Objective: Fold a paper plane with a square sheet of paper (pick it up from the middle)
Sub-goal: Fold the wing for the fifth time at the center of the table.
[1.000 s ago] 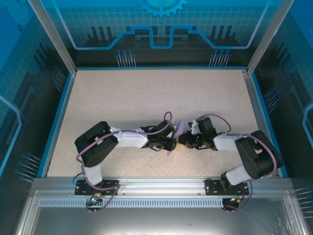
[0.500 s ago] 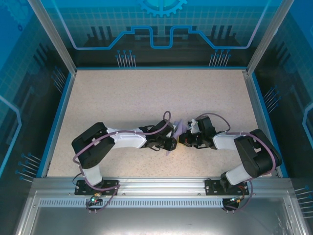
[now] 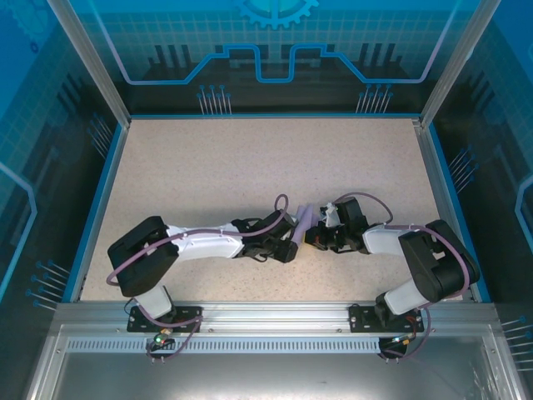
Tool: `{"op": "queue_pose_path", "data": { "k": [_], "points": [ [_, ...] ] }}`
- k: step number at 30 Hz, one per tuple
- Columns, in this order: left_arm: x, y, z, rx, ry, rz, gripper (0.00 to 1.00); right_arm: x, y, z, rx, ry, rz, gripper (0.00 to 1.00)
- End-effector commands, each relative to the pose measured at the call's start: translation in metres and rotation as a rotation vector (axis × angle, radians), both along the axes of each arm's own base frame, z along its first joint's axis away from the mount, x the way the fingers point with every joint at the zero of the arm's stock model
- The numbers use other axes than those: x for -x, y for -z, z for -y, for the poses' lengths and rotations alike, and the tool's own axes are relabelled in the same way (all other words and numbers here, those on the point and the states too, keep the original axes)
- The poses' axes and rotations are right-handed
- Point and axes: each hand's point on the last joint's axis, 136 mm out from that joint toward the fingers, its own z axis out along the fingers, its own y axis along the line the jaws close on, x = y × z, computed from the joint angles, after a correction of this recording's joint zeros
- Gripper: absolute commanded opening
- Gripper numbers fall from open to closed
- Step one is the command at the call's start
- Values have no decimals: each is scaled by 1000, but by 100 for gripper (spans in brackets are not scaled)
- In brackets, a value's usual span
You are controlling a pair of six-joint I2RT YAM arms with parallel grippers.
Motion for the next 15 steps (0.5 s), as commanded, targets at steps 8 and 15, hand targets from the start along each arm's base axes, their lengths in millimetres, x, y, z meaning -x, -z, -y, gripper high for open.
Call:
{"op": "queue_pose_path", "data": {
  "k": [8, 15],
  "points": [
    [13, 22, -17, -107, -21, -22, 33, -8, -1, 3, 11, 2, 7, 0],
    [14, 33, -20, -160, -15, -24, 22, -7, -1, 4, 11, 3, 6, 0]
  ]
}}
